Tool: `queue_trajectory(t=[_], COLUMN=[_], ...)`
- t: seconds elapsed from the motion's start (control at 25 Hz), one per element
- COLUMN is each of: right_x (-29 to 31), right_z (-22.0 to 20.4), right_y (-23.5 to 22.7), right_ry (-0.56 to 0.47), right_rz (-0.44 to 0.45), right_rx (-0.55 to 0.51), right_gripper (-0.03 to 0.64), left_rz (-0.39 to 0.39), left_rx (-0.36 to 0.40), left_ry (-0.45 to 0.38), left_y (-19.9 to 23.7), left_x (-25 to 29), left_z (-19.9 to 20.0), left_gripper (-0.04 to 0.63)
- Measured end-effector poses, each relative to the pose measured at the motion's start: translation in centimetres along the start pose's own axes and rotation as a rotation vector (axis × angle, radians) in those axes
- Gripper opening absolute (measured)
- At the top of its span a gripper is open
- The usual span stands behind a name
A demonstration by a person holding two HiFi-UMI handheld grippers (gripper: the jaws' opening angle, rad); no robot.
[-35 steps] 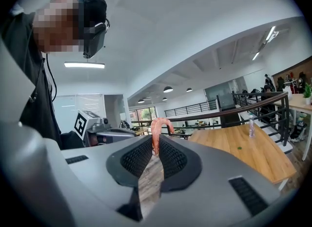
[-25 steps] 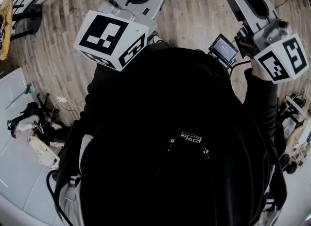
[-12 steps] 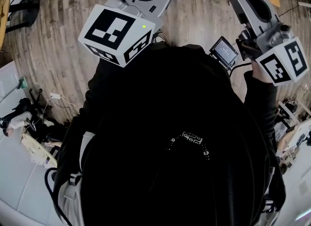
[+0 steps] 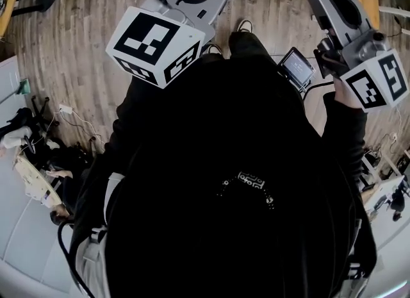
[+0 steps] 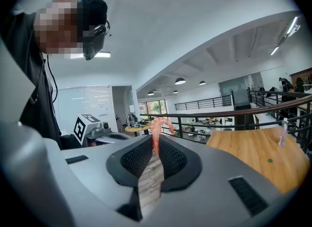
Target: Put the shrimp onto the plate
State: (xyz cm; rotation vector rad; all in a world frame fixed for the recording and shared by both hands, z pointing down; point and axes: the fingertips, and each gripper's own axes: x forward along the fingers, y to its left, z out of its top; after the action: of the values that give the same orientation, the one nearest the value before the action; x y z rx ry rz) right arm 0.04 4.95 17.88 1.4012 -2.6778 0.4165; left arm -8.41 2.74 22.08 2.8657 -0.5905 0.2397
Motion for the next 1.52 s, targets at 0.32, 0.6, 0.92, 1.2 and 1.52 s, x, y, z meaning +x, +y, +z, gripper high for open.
queue_trajectory(t=[0.32,0.6,0.92,1.2,1.52], right_x=[2.9,6.7,10.4,10.8,11.5], right_z=[1.3,1.3,4.2,3.6,5.4], right_y=[-0.6,-4.6,-11.2,-14.2,-20.3], right_ry=[-0.009,0.002,0.014,0.002,-0.003], right_rz=[0.1,0.151,0.189,0.229,0.271], right_rx=[-0.022,0.007,0.005,0.041,0.055], right_gripper=[0.054,0.054,0.054,0.054,0.054], left_rz=[0.085,0.133,0.159,0.178,0.209], left_rx=[0.019,-0.018,-0.025,-0.027,-0.034], left_ry=[-0.014,0.01,0.022,0.036,0.048], left_y=[2.2,6.0,10.5,10.8,12.2], left_x=[-0.7,1.8,8.1,10.3,16.4], left_z=[1.4,0.8,3.6,3.9,5.9], left_gripper=[-0.003,-0.003,-0.003,-0.003,-0.003])
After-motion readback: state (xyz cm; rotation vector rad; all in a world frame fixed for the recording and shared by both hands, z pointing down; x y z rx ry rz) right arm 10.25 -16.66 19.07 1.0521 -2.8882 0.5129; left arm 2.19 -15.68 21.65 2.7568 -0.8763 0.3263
